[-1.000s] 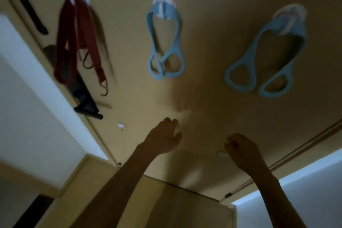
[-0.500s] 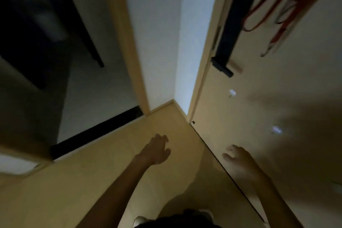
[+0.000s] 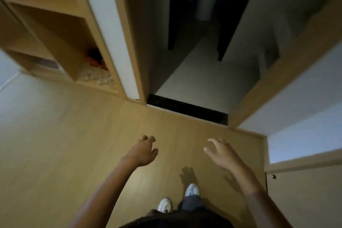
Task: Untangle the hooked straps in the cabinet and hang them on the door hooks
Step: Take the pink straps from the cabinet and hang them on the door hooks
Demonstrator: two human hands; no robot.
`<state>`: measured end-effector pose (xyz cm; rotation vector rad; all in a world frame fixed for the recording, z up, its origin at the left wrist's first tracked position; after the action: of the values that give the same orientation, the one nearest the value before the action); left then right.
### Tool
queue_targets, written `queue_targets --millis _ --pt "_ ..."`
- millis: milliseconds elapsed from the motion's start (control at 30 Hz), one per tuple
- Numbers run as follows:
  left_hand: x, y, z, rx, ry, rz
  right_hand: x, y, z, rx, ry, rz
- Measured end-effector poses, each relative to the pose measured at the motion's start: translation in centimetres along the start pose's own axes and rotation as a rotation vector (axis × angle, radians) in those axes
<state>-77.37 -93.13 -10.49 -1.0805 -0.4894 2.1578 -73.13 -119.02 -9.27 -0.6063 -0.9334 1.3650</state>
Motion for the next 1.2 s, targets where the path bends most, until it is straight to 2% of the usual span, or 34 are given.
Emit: queue_targets --millis 200,567,900,1033,1200 --pt "8.4 -6.1 0.5 -0.141 -0.203 0.156 11.9 -0.5 -7.5 0.088 -0.259 0.123" --pt "16.0 -19.0 -4.2 -0.353 -0.427 0.387 26.8 -5.1 -23.0 0.143 -0.453 0.264" --pt "26.8 -26.8 -3.6 -0.503 -0.587 0.557 48.1 -4.1 -29.7 0.239 -0.716 0.397" --pt "33.3 -31.2 -4.9 -0.54 -0.603 0.578 56.0 -2.4 -31.6 0.213 -0.754 0.418" --pt "40.0 -38.6 -6.4 -0.53 -0.589 0.595 63.2 -1.7 -33.5 0.236 -0.7 0.469"
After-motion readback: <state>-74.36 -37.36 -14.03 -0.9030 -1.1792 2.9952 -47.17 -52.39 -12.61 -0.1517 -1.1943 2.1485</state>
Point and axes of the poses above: each hand's wrist, its own z-axis away from the middle knuckle, its own y-axis out of the palm, x = y × z, the point moved 4 cm from there along -z, towards the middle knuckle, and after that the axes turned 14 degrees about z, right-handed, at the moved point
